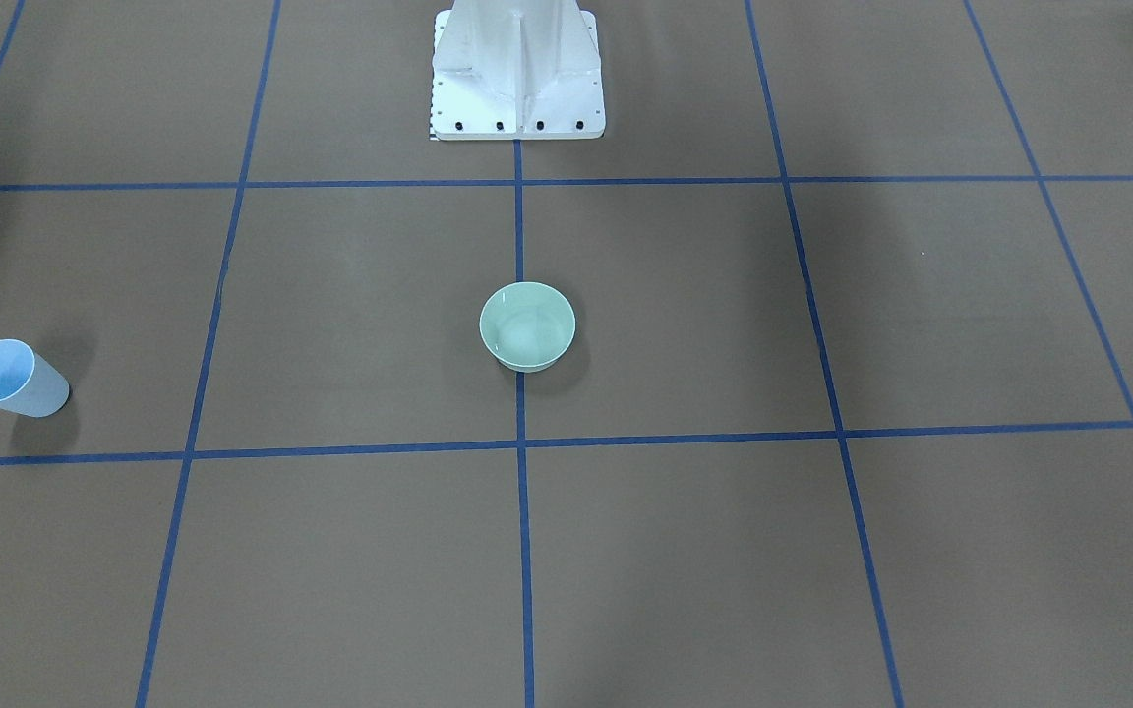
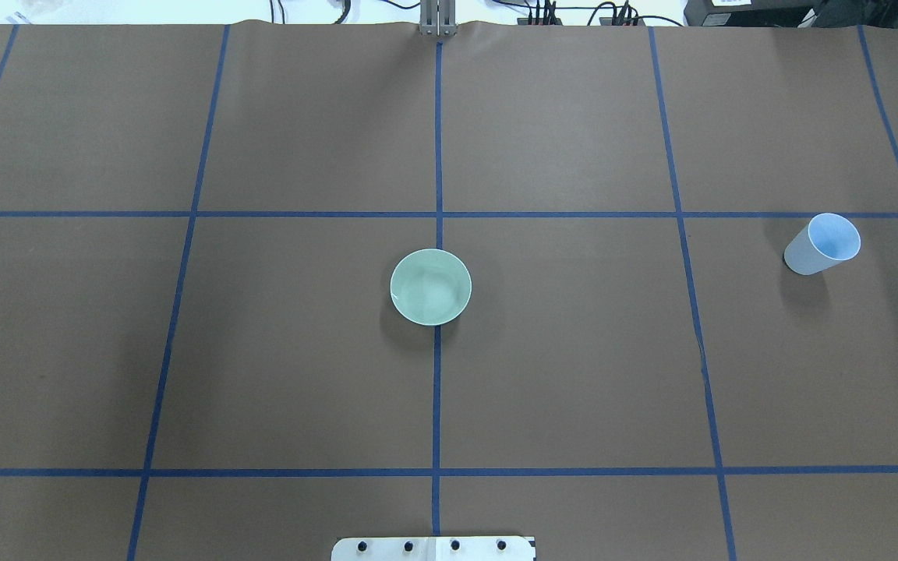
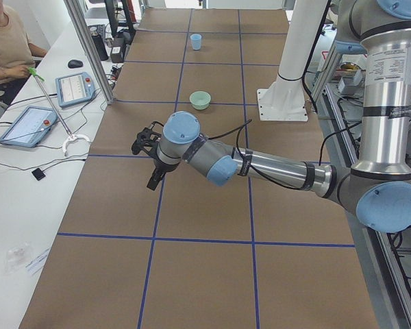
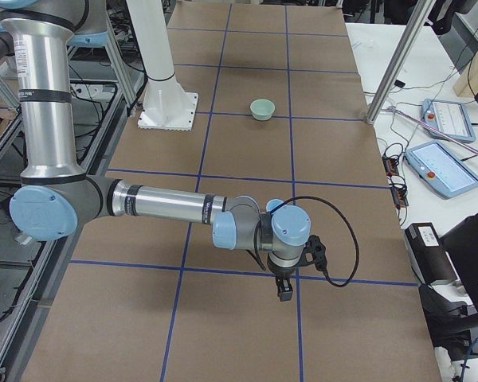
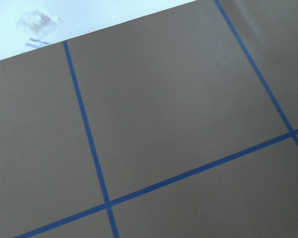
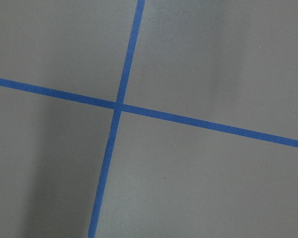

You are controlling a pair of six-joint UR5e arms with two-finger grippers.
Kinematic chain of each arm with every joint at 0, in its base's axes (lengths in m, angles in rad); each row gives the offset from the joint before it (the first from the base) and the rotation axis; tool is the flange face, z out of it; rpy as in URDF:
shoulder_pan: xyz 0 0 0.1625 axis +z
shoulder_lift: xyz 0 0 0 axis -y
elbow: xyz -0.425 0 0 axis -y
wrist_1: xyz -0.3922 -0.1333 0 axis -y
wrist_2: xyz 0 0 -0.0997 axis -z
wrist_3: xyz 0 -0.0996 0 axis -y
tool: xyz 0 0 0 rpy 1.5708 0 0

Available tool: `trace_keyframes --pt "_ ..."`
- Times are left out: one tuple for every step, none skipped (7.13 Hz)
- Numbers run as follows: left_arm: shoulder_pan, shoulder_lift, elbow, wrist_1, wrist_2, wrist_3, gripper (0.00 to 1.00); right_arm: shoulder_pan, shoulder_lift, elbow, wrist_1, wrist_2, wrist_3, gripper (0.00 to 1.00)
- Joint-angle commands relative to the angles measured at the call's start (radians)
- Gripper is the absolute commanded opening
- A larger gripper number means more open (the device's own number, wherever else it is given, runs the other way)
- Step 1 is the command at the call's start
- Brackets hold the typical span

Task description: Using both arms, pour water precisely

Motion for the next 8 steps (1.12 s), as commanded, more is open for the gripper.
trace_keyframes --pt "0.136 -0.015 -0.068 -0.038 0.009 -0.359 1.00 0.000 -0.001 -0.002 -0.002 0.001 0.000 1.00" --pt "0.217 -0.041 -0.097 -0.036 0.062 -0.481 1.00 0.000 -0.001 0.000 -0.002 0.001 0.000 1.00" --pt "0.344 -0.082 -0.111 -0.029 0.169 -0.607 1.00 0.000 -0.001 -0.003 -0.002 0.001 0.000 1.00" --pt "0.484 -0.151 -0.107 -0.021 0.260 -0.748 1.00 0.000 -0.001 -0.008 -0.002 0.001 0.000 1.00" --pt "0.585 -0.236 -0.108 0.069 0.340 -0.845 1.00 0.000 -0.001 -0.008 -0.002 0.001 0.000 1.00" --pt "0.679 -0.344 -0.108 0.232 0.436 -0.911 1.00 0.000 -0.001 -0.008 -0.002 0.001 0.000 1.00" --pt "0.782 -0.445 -0.097 0.366 0.535 -0.946 1.00 0.000 -0.001 -0.008 -0.002 0.000 0.000 1.00" --pt "0.863 -0.501 -0.070 0.404 0.586 -1.008 1.00 0.000 -0.003 -0.009 -0.002 0.000 0.000 1.00"
